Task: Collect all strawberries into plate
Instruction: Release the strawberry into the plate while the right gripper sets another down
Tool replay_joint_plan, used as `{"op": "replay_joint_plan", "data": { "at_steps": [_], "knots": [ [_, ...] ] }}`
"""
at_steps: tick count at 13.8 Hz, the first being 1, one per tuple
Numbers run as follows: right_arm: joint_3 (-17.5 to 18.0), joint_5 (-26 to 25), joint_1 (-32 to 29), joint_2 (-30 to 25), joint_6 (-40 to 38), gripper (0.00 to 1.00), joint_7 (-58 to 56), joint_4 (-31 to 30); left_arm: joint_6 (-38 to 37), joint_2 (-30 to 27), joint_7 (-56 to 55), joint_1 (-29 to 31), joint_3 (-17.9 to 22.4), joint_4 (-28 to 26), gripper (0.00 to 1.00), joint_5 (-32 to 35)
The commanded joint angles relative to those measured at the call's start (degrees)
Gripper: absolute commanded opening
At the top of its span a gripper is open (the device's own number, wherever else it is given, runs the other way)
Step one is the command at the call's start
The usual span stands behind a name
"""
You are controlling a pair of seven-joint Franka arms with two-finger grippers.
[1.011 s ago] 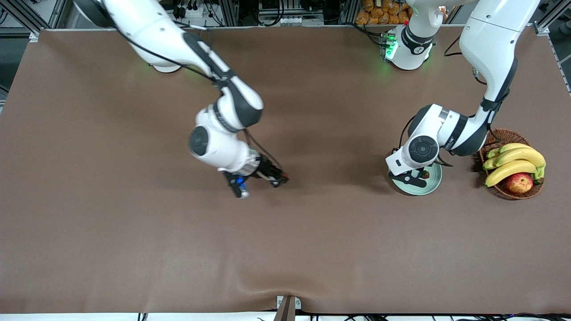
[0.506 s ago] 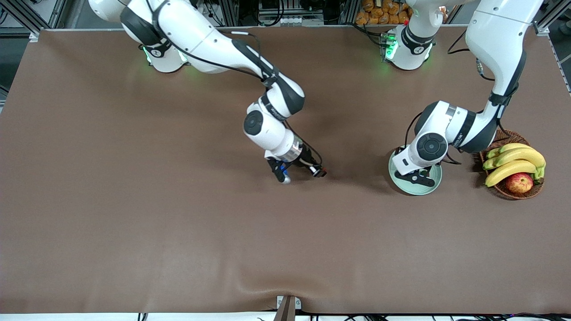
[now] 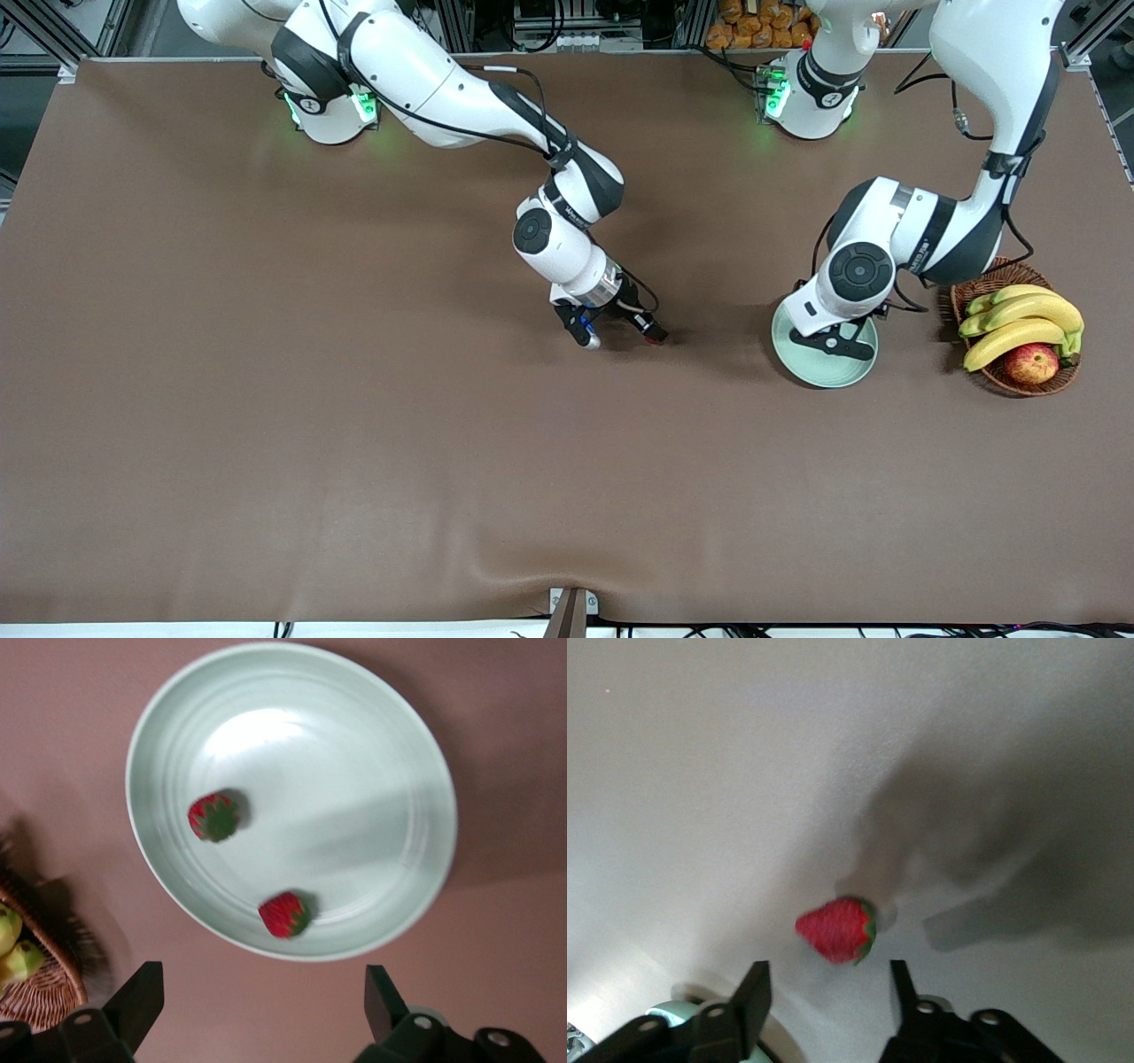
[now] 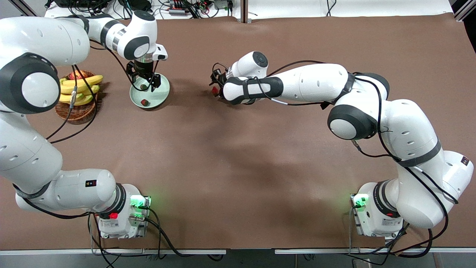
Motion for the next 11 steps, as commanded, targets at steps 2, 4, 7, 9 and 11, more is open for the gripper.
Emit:
{"op": "replay_joint_plan", "data": {
  "at_steps": [2,4,7,9,11],
  "knots": [
    [-0.7,-1.6,-3.4,-2.1,-8.9,1.0,-0.1,1.8,-2.8,-3.8,-0.7,0.4,-1.4,-1.4,1.0,-4.9],
    [-0.6,-4.0,-7.0,-4.9,-16.3,1.0,-0.1,1.8,-2.6,-3.8,-0.7,0.2,-1.5,-0.1,1.0,-7.2],
    [-0.4,-8.1,-12.1,-8.5,-25.9,1.0,-0.3,1.8,-1.2,-0.3,-0.8,-2.2,-1.8,5.9,1.0,-14.5],
    [-0.2,-11.8,-15.8,-11.0,-33.0,1.0,-0.8,1.8,1.2,3.8,-0.9,-5.8,-1.9,10.7,1.0,-15.6],
    [0.0,-15.2,-19.6,-14.2,-41.2,1.0,-3.6,1.8,2.3,7.6,-0.8,-7.5,-2.0,15.3,1.0,-15.5]
  ]
}}
